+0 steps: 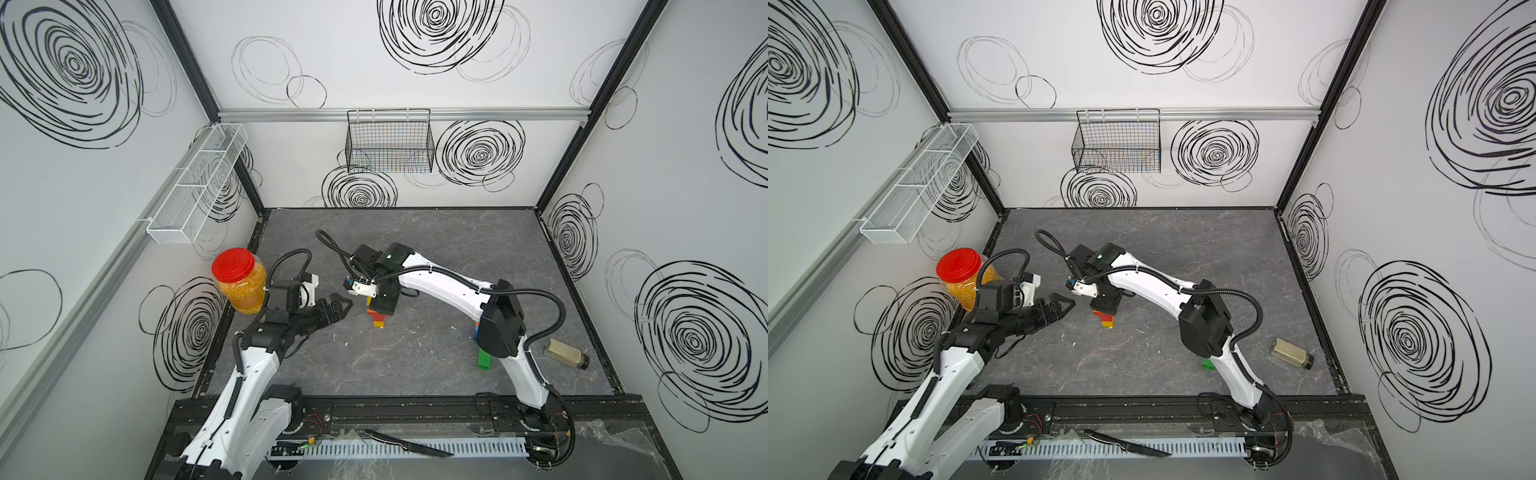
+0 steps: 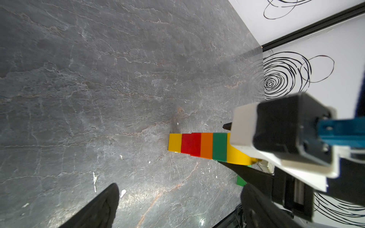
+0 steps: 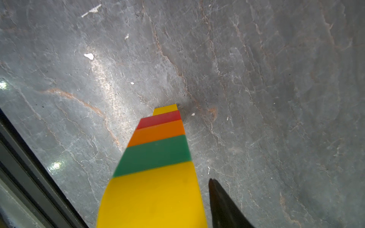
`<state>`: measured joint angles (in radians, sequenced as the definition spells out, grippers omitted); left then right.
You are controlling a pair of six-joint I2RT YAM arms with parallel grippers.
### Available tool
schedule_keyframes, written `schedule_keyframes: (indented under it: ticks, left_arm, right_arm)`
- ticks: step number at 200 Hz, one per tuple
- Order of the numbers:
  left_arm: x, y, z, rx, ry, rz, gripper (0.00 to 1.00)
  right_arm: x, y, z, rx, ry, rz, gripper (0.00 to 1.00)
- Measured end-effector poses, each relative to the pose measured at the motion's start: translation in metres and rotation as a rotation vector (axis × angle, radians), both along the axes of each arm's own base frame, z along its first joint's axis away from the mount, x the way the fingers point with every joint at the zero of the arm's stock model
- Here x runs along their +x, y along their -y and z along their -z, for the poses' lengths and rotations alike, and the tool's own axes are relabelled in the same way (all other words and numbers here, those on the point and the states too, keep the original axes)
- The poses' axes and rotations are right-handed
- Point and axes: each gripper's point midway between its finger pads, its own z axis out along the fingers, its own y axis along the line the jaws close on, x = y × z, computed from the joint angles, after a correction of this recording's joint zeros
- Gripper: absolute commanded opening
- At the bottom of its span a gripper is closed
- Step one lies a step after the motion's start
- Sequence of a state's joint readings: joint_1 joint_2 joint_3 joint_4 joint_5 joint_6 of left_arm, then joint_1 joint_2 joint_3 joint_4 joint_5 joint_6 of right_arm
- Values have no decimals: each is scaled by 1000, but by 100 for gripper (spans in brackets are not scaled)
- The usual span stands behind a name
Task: Assemble an ice cream with lego
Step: Assemble the lego brick with the lego brick.
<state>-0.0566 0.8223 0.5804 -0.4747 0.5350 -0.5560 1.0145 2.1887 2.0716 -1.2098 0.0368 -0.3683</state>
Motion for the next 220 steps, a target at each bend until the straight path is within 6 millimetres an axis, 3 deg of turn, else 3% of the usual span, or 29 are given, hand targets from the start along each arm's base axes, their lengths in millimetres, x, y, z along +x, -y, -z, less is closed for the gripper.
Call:
schedule_keyframes:
  ticks: [72, 163, 220]
  left_arm:
    - [-4, -1, 0, 2, -6, 3, 99]
    - [-5, -1, 0, 2, -6, 6, 99]
    - [-6, -1, 0, 2, -8, 6, 99]
  right_arm:
    - [2, 2, 0, -11, 28, -1, 67]
    - [6, 15, -12, -22, 101, 9, 70]
    - [8, 20, -9, -36, 120, 18, 70]
